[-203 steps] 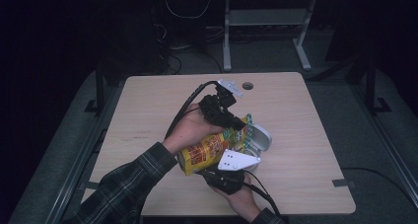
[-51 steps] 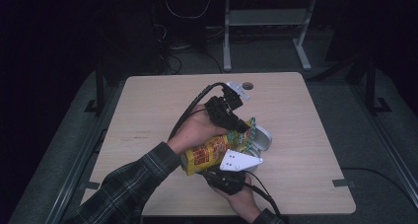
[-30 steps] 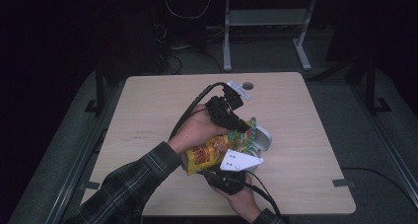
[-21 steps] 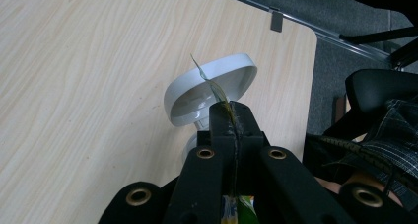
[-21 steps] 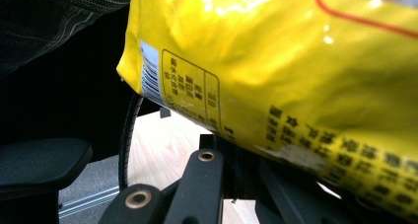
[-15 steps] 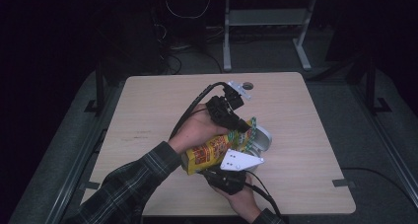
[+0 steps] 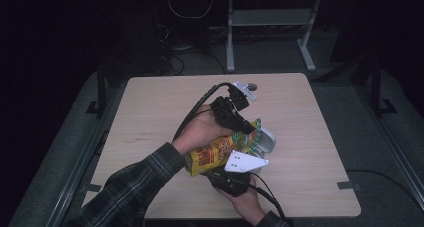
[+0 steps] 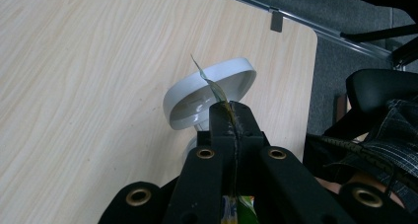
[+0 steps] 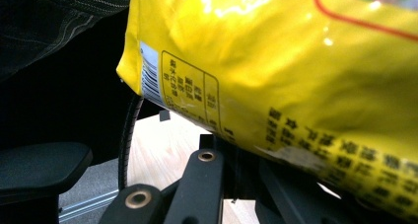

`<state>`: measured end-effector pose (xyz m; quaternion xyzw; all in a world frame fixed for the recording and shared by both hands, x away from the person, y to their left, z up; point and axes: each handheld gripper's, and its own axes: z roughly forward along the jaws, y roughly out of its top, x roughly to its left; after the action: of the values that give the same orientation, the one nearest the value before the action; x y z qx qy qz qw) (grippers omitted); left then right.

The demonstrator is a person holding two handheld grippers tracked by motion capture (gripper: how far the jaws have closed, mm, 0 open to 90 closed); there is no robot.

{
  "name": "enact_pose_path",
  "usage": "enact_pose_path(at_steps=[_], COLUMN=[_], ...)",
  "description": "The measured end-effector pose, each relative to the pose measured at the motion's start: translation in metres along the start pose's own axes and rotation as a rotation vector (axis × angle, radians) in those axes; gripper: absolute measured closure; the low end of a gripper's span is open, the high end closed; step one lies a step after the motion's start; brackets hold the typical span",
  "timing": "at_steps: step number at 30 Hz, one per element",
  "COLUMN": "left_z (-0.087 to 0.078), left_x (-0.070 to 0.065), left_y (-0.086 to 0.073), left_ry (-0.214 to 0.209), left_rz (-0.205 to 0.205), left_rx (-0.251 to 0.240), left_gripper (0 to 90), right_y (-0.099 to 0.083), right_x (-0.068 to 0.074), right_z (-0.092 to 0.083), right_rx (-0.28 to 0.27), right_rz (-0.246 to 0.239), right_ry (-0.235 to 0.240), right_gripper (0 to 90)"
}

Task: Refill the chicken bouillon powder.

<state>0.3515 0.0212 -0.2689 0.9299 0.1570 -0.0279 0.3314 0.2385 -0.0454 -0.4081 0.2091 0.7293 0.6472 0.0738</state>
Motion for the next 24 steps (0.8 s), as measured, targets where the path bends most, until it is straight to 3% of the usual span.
enact_pose_path(at_steps=[24], left_z=[0.0012], left_x=[-0.0004], left_y=[0.001], left_ry=[0.0], left_rz=[-0.003], left_rx=[0.0], left_gripper=[90.0], right_y=[0.0008], right_x=[-0.0006], right_z=[-0.0008], right_rx=[-0.008], right_rz=[0.007], right_ry=[0.0], right_gripper=[90.0])
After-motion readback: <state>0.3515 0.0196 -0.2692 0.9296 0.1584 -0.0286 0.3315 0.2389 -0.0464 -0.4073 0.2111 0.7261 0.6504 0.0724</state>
